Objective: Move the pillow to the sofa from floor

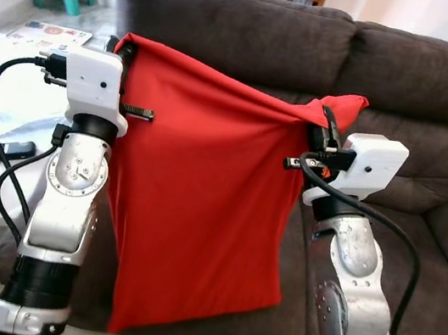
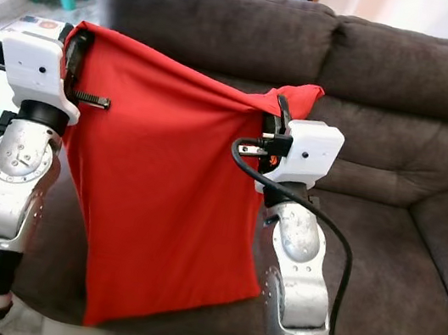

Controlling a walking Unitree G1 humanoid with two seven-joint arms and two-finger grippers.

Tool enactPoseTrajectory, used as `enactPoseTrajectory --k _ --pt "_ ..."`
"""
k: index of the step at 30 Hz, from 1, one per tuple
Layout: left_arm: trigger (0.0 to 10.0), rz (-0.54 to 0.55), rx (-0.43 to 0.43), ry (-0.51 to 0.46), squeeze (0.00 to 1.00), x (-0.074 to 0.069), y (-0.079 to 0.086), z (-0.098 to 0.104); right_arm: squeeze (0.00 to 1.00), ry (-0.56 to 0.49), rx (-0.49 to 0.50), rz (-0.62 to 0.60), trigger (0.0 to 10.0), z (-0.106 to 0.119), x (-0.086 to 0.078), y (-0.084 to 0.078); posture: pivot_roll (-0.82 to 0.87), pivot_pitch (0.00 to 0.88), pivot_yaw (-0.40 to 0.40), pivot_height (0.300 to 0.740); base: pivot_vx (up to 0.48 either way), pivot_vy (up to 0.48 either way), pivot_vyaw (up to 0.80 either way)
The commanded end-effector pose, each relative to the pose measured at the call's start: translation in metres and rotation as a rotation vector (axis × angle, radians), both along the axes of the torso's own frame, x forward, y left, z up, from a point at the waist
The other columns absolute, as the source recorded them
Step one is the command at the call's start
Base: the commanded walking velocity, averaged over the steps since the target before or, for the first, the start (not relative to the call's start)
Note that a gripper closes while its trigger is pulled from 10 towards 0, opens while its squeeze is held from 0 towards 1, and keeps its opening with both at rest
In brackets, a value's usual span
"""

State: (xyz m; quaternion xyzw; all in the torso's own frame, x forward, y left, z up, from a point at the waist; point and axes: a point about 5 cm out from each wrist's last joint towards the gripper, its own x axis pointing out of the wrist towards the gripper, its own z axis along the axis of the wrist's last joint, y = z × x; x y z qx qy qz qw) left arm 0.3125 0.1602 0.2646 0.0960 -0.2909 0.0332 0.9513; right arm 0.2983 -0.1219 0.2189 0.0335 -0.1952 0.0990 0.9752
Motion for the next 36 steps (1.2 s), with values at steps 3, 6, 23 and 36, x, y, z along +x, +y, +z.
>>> enactPoseTrajectory --k 3,6,23,36 --pt "10.0 0.013 0.008 -0.024 0.00 -0.001 0.006 0.008 0.00 -0.108 0.033 -0.007 10.0 0.023 -0.005 -0.002 0.02 0.000 -0.053 0.736 0.387 0.000 0.00" --pt "10.0 -0.044 -0.002 0.079 0.00 0.005 0.002 -0.008 0.00 -0.084 0.028 -0.006 10.0 0.017 -0.004 -0.001 0.03 0.000 -0.056 0.736 0.119 0.000 0.00" --pt "10.0 -0.124 0.057 0.392 0.00 0.010 -0.006 -0.068 0.00 0.155 -0.037 0.011 10.0 -0.033 0.000 -0.001 0.03 0.000 -0.058 0.736 0.000 0.000 0.00" --pt "10.0 -0.083 0.100 0.446 0.00 0.011 -0.008 -0.077 0.00 0.226 -0.083 0.040 10.0 -0.048 0.000 -0.001 0.03 0.000 -0.058 0.736 0.000 0.000 0.00"
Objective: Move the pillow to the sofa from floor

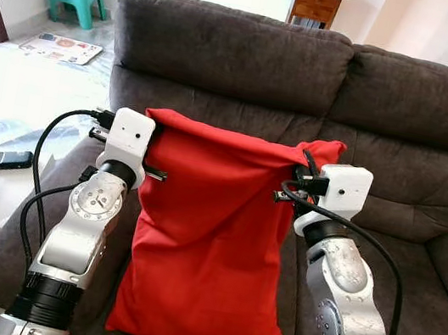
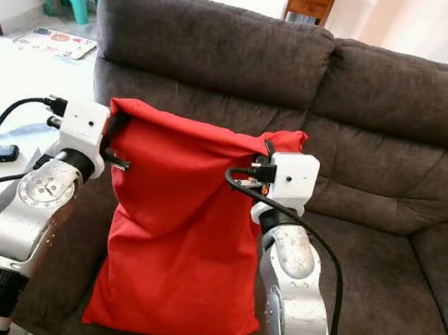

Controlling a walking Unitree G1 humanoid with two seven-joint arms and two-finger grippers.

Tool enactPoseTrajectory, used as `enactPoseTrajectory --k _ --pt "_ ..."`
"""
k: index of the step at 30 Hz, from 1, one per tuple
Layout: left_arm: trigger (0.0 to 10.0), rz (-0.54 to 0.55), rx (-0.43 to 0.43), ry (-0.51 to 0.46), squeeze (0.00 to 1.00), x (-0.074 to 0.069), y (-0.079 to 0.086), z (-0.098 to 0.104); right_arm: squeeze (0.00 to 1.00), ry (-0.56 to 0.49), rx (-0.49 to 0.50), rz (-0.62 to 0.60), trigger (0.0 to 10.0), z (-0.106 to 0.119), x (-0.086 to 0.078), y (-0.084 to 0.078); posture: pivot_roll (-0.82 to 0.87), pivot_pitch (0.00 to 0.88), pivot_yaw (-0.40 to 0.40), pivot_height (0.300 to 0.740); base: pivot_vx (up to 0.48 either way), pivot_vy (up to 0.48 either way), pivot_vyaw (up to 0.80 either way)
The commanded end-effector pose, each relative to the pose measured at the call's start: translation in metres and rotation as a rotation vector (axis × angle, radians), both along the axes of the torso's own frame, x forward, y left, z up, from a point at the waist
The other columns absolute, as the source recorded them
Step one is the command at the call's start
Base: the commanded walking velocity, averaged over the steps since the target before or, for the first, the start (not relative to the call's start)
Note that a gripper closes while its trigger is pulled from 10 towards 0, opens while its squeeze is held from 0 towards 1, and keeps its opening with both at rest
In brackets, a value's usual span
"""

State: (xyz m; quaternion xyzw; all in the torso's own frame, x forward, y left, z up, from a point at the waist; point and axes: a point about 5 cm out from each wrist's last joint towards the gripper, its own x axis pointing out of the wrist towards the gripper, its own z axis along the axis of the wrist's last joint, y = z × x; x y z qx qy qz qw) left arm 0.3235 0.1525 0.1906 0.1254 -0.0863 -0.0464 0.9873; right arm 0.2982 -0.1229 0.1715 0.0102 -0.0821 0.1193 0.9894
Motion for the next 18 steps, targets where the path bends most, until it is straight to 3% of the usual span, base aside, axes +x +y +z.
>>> enactPoseTrajectory --k 1,10,11,12,13,14,15,16,18 --pt "10.0 0.014 0.022 0.015 0.00 0.0002 -0.0004 -0.0031 0.00 0.009 -0.010 0.002 10.0 -0.0013 0.0003 -0.0008 0.03 0.000 -0.058 0.736 0.000 0.000 0.00" --pt "10.0 0.026 0.035 0.003 0.00 -0.0007 -0.0019 -0.0028 0.00 0.020 -0.014 0.000 10.0 -0.0033 0.0006 -0.0022 0.03 0.000 -0.059 0.736 0.000 0.000 0.00" --pt "10.0 0.026 0.055 -0.006 0.35 -0.0008 -0.0025 -0.0021 0.00 0.019 -0.013 0.005 10.0 -0.0031 0.0005 -0.0017 0.02 0.000 -0.059 0.736 0.000 0.000 0.00" --pt "10.0 0.026 0.061 -0.008 0.35 -0.0009 -0.0026 -0.0019 0.00 0.019 -0.013 0.007 10.0 -0.0030 0.0005 -0.0016 0.02 0.000 -0.059 0.736 0.000 0.000 0.00" --pt "10.0 0.025 0.063 -0.011 0.64 -0.0009 -0.0028 -0.0017 0.20 0.018 -0.014 0.009 10.0 -0.0029 0.0005 -0.0015 0.03 0.000 -0.059 0.736 0.000 0.000 0.00" --pt "10.0 0.027 0.061 -0.014 0.68 -0.0010 -0.0028 -0.0015 0.22 0.018 -0.015 0.009 10.0 -0.0029 0.0006 -0.0014 0.03 0.000 -0.060 0.736 0.000 0.000 0.00" --pt "10.0 0.030 0.053 -0.014 0.89 -0.0010 -0.0025 -0.0015 0.49 0.018 -0.016 0.010 10.0 -0.0029 0.0006 -0.0013 0.02 0.000 -0.059 0.736 0.000 0.000 0.00" --pt "10.0 0.034 0.046 -0.014 1.00 -0.0011 -0.0023 -0.0014 1.00 0.019 -0.017 0.011 10.0 -0.0028 0.0006 -0.0013 0.02 0.000 -0.060 0.736 0.000 0.000 0.00" --pt "10.0 0.034 0.045 -0.015 1.00 -0.0012 -0.0022 -0.0013 1.00 0.019 -0.017 0.012 10.0 -0.0029 0.0006 -0.0012 0.02 0.000 -0.060 0.736 0.000 0.000 0.00"
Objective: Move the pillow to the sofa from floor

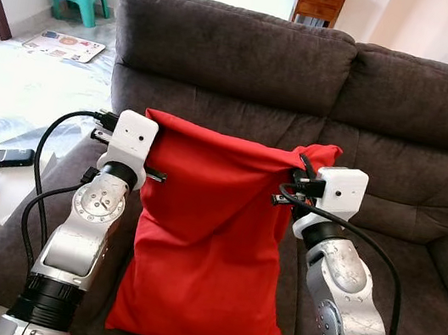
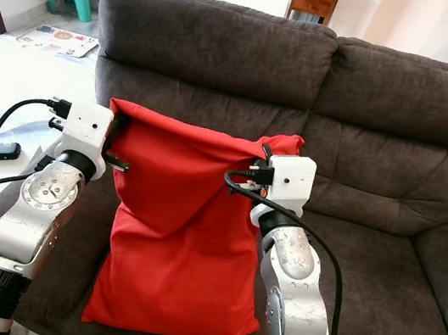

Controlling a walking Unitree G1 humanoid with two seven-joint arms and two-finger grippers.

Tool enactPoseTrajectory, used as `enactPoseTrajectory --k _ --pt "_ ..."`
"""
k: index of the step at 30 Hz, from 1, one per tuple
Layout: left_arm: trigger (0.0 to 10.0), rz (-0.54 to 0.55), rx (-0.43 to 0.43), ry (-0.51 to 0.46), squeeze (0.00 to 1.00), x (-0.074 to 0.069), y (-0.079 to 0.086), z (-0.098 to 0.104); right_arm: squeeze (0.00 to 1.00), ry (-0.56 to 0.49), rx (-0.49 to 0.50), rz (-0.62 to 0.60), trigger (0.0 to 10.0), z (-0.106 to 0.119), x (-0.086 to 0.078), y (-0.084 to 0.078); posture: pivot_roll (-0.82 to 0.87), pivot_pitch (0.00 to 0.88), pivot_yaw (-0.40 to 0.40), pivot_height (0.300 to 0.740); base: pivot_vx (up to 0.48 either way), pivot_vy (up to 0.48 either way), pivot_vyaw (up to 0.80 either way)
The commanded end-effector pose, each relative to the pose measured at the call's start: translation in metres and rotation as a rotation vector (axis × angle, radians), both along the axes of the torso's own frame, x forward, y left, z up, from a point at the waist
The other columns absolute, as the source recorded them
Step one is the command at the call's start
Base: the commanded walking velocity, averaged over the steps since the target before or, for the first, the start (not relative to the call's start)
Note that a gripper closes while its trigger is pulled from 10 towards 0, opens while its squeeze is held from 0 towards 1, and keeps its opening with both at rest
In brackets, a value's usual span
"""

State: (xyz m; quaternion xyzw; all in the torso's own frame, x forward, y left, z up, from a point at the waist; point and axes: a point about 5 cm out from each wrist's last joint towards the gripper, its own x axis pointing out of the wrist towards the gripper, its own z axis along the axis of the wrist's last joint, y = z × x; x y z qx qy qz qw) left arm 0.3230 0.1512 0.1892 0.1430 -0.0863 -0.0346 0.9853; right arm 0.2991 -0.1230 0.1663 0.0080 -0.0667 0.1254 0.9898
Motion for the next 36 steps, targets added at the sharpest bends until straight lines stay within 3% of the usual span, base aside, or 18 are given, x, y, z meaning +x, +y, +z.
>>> enactPoseTrajectory --k 1,11,12,13,14,21,26,28,32,34,35,36 --pt "10.0 0.009 0.016 -0.011 1.00 -0.001 -0.001 0.000 1.00 -0.013 -0.013 -0.005 10.0 0.003 0.000 -0.002 0.02 0.000 -0.060 0.736 0.000 0.000 0.00" --pt "10.0 0.020 0.018 -0.022 1.00 -0.001 0.000 0.001 1.00 -0.013 -0.023 -0.020 10.0 0.002 0.001 -0.003 0.02 0.000 -0.058 0.736 0.000 0.000 0.00" --pt "10.0 0.021 0.020 -0.021 1.00 -0.001 0.000 0.001 0.00 -0.009 -0.033 -0.035 10.0 0.000 0.001 -0.005 0.02 0.000 -0.059 0.736 0.000 0.000 0.00" --pt "10.0 0.022 0.021 -0.020 1.00 -0.001 0.000 0.000 0.00 -0.006 -0.035 -0.041 10.0 -0.001 0.001 -0.006 0.02 0.000 -0.059 0.736 0.000 0.000 0.00" --pt "10.0 0.024 0.028 -0.018 0.00 0.000 0.000 -0.001 0.00 -0.002 -0.035 -0.056 10.0 -0.003 0.001 -0.008 0.02 0.000 -0.057 0.736 0.000 0.000 0.00" --pt "10.0 0.046 0.033 0.032 0.00 -0.005 0.008 -0.026 0.00 0.078 -0.018 -0.203 10.0 -0.028 -0.001 -0.031 0.02 0.000 -0.053 0.736 0.000 0.000 0.00" --pt "10.0 0.057 0.013 0.043 0.00 -0.009 0.012 -0.037 0.00 0.114 0.012 -0.243 10.0 -0.043 -0.005 -0.040 0.02 0.000 -0.050 0.736 0.000 0.000 0.00" --pt "10.0 0.065 0.005 0.058 0.00 -0.012 0.017 -0.050 0.00 0.157 0.049 -0.277 10.0 -0.062 -0.010 -0.048 0.02 0.000 -0.048 0.736 0.000 0.000 0.00" --pt "10.0 0.065 -0.038 0.091 0.00 -0.016 0.022 -0.065 0.00 0.200 0.034 -0.288 10.0 -0.081 -0.015 -0.052 0.02 0.000 -0.046 0.736 0.000 0.000 0.00" --pt "10.0 0.088 -0.088 0.174 0.00 -0.019 0.030 -0.089 0.00 0.273 0.021 -0.310 10.0 -0.103 -0.021 -0.058 0.02 0.000 -0.046 0.736 0.000 0.000 0.00" --pt "10.0 0.088 -0.088 0.174 0.00 -0.019 0.030 -0.089 0.00 0.273 0.021 -0.310 10.0 -0.103 -0.021 -0.058 0.02 0.000 -0.046 0.736 0.000 0.000 0.00" --pt "10.0 0.092 -0.111 0.241 0.00 -0.021 0.034 -0.104 0.00 0.322 0.024 -0.330 10.0 -0.117 -0.025 -0.063 0.02 0.000 -0.048 0.736 0.000 0.000 0.00"
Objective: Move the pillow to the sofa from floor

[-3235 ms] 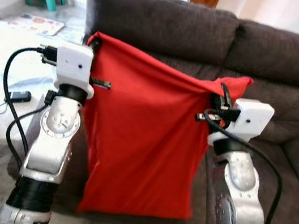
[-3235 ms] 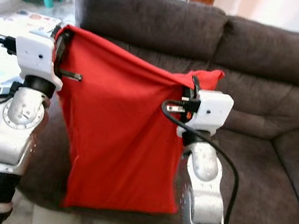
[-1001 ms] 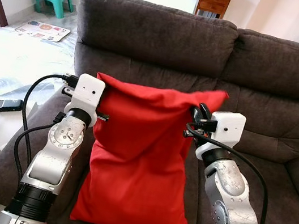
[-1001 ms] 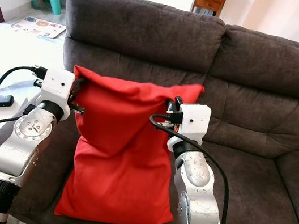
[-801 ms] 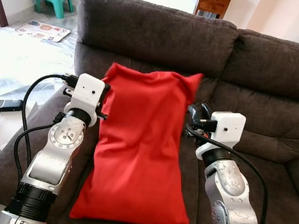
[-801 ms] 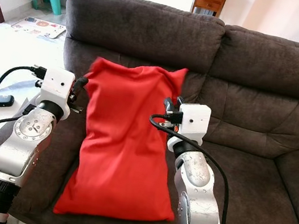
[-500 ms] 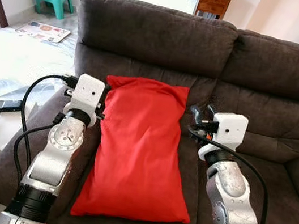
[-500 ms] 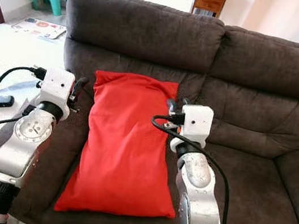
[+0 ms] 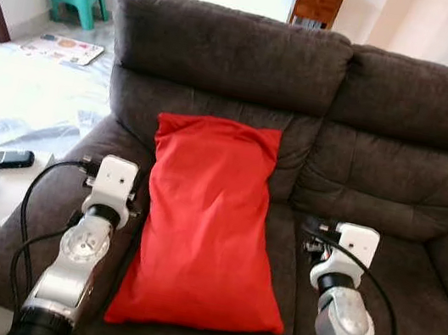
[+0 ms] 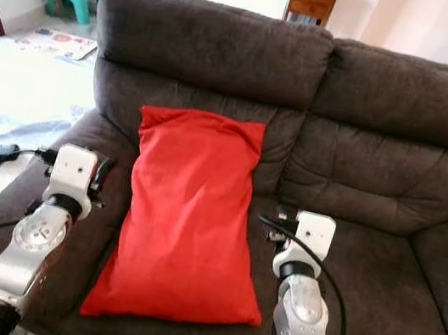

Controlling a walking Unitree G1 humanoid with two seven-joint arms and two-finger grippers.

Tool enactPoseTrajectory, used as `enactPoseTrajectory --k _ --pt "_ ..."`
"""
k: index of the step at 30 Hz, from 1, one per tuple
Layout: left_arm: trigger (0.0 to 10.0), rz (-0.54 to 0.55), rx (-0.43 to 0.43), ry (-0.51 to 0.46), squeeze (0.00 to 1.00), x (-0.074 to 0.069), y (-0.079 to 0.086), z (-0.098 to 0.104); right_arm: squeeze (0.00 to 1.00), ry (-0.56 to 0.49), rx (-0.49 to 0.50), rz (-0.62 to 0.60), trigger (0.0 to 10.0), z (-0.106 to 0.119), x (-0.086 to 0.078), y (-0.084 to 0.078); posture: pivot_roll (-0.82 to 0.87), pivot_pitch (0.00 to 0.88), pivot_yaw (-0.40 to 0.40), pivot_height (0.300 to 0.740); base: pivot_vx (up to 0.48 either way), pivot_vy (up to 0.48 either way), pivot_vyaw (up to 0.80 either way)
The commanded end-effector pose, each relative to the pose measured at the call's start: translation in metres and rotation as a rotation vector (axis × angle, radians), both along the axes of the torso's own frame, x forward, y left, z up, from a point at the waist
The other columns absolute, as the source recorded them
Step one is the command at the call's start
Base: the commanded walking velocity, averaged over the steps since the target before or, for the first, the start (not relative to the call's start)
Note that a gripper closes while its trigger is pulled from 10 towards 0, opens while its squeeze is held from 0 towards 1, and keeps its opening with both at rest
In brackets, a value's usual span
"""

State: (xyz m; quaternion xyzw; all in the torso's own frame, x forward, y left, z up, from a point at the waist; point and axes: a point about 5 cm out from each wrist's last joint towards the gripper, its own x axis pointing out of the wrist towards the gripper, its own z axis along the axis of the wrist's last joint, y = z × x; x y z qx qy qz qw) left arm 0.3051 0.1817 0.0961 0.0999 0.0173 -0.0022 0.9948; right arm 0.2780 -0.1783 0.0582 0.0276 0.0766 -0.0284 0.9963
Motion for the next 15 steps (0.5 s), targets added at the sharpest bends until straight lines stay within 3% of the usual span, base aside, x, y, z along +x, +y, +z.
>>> enactPoseTrajectory --k 1,4,8,11,15 --pt "10.0 0.000 -0.034 0.082 0.00 -0.006 0.006 -0.022 0.00 0.070 0.004 -0.044 10.0 -0.020 -0.007 -0.012 0.02 0.000 -0.048 0.736 0.000 0.000 0.00" --pt "10.0 -0.001 -0.035 0.150 0.00 -0.010 0.010 -0.039 0.00 0.130 0.013 -0.065 10.0 -0.035 -0.012 -0.020 0.02 0.000 -0.050 0.736 0.000 0.000 0.00" --pt "10.0 0.031 -0.100 0.295 0.00 -0.023 0.017 -0.073 0.00 0.284 -0.024 -0.097 10.0 -0.067 -0.027 -0.035 0.03 0.000 -0.056 0.736 0.000 0.000 0.00" --pt "10.0 0.027 -0.076 0.387 0.00 -0.032 0.018 -0.092 0.00 0.367 -0.023 -0.108 10.0 -0.084 -0.039 -0.041 0.03 0.000 -0.058 0.736 0.000 0.000 0.00" --pt "10.0 0.063 -0.092 0.476 0.00 -0.049 0.022 -0.114 0.00 0.541 -0.010 -0.132 10.0 -0.113 -0.069 -0.045 0.02 0.000 -0.059 0.736 0.000 0.000 0.00"
